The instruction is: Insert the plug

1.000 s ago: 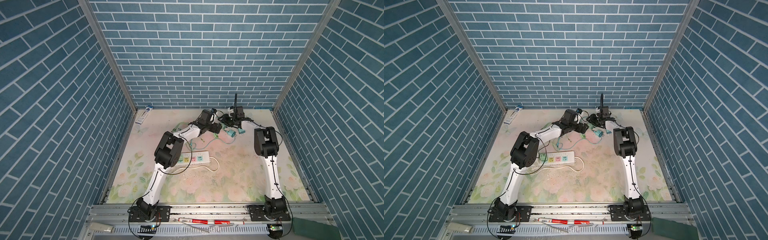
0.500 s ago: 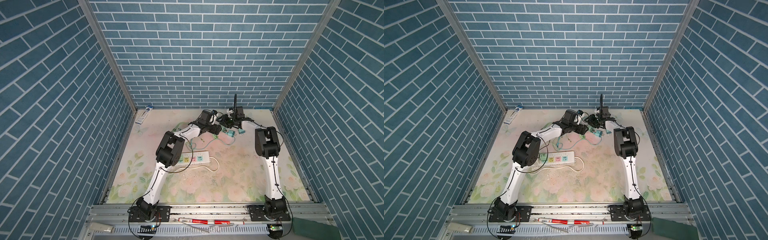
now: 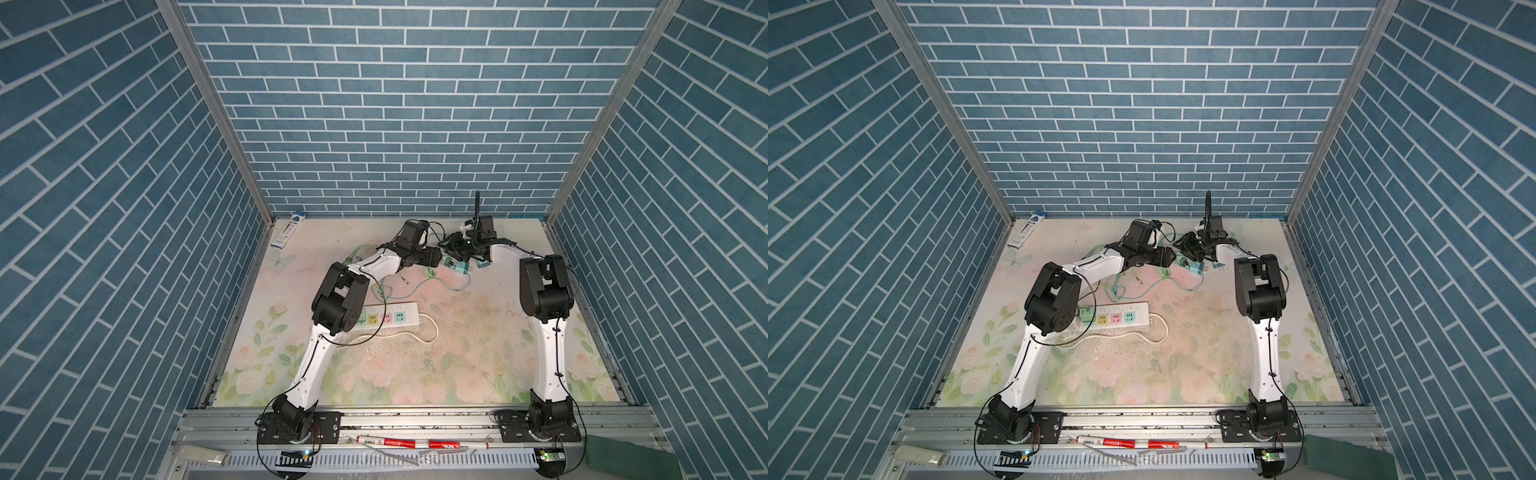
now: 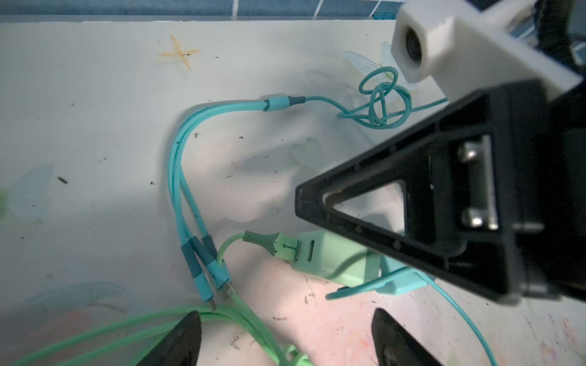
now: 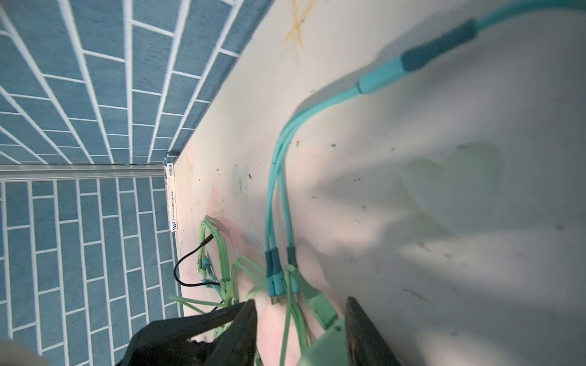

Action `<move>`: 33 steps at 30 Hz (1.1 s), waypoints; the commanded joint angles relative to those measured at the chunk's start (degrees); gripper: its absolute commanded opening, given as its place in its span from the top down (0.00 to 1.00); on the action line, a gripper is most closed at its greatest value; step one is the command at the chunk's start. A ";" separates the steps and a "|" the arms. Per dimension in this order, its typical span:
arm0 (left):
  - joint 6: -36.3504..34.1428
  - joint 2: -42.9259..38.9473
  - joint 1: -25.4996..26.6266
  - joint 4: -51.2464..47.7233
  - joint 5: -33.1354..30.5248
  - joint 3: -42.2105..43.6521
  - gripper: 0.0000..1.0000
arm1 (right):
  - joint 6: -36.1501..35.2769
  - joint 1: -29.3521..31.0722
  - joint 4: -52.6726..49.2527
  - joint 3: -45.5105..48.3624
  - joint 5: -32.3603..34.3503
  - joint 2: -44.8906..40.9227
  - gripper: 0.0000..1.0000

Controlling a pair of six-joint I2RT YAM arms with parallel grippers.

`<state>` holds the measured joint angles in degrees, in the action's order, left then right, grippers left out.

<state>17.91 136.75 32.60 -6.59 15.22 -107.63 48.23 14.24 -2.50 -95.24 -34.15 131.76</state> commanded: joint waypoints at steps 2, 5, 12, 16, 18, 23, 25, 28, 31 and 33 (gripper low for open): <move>4.63 -1.46 0.08 -0.46 -2.57 0.83 0.15 | -0.44 -0.76 -0.64 4.41 2.54 -4.31 0.54; 5.87 -0.49 0.36 -1.50 -3.12 -0.62 0.15 | -1.74 -1.41 -1.68 7.31 3.92 -5.73 0.53; 7.04 1.64 1.77 -4.29 -3.71 -4.90 0.15 | -0.42 -2.34 2.18 15.40 3.26 -10.54 0.52; 7.40 2.40 2.63 -5.75 -4.06 -6.82 0.15 | 0.73 -2.67 4.71 20.11 3.05 -12.43 0.50; 7.56 2.74 3.12 -6.97 -4.27 -7.69 0.15 | 1.23 -3.11 6.12 22.73 2.74 -13.72 0.50; 8.93 4.22 4.20 -10.05 -5.02 -10.29 0.15 | 1.10 -4.23 7.66 26.48 2.34 -15.64 0.49; 9.57 4.83 4.58 -10.88 -5.81 -11.17 0.15 | 0.83 -4.78 8.73 26.81 1.88 -15.84 0.49; 11.43 5.51 4.68 -11.41 -6.41 -11.94 0.15 | -0.52 -5.26 8.94 26.83 2.20 -16.72 0.50; 12.93 6.57 4.89 -12.92 -7.30 -14.15 0.15 | -2.62 -5.76 7.88 26.53 4.18 -18.10 0.49; 13.45 7.33 5.17 -14.61 -8.23 -16.25 0.15 | -3.40 -6.26 6.24 25.74 4.76 -18.38 0.49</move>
<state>29.47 142.74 37.28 -17.91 8.93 -120.79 47.29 8.56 4.91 -70.06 -31.31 116.22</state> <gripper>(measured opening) 0.847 0.507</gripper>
